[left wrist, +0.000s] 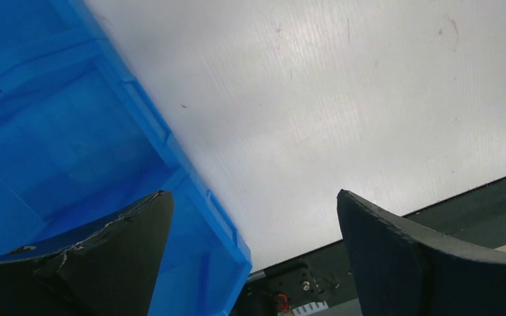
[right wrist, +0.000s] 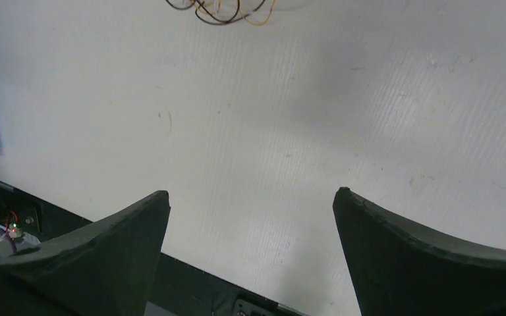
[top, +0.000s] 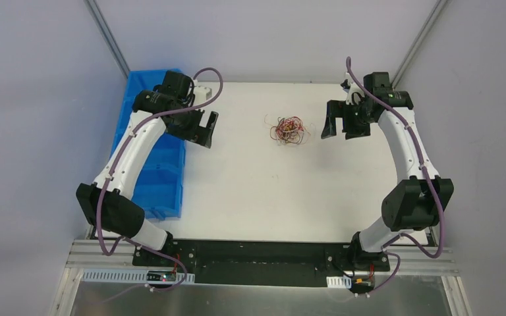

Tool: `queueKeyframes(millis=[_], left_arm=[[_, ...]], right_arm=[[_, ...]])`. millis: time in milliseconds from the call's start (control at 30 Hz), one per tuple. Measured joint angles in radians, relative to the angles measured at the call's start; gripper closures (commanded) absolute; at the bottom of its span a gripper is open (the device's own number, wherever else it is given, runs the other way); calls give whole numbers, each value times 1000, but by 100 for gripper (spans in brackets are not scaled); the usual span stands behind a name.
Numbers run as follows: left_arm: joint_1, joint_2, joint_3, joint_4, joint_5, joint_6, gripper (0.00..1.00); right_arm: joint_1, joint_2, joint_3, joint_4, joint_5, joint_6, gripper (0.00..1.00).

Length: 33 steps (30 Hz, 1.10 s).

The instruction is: Untangle the cables

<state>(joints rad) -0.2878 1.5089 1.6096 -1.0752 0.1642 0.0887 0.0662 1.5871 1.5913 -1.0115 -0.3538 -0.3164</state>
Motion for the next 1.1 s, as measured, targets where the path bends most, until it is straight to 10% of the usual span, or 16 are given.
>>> queueKeyframes(millis=[467,567,800,1100], left_arm=[[1,314,278,135,205,-61,0],[1,374,285,166,250,-83,0],[1,404,171,385,381,-214,0],[-58,463,18,698,494,-401,0]], right_arm=[[113,539,418,150,-2,26,8],[140,628,455,178,-9,31,25],[177,756,462,187,-68,40,100],[217,565,157,246,-221,73,100]])
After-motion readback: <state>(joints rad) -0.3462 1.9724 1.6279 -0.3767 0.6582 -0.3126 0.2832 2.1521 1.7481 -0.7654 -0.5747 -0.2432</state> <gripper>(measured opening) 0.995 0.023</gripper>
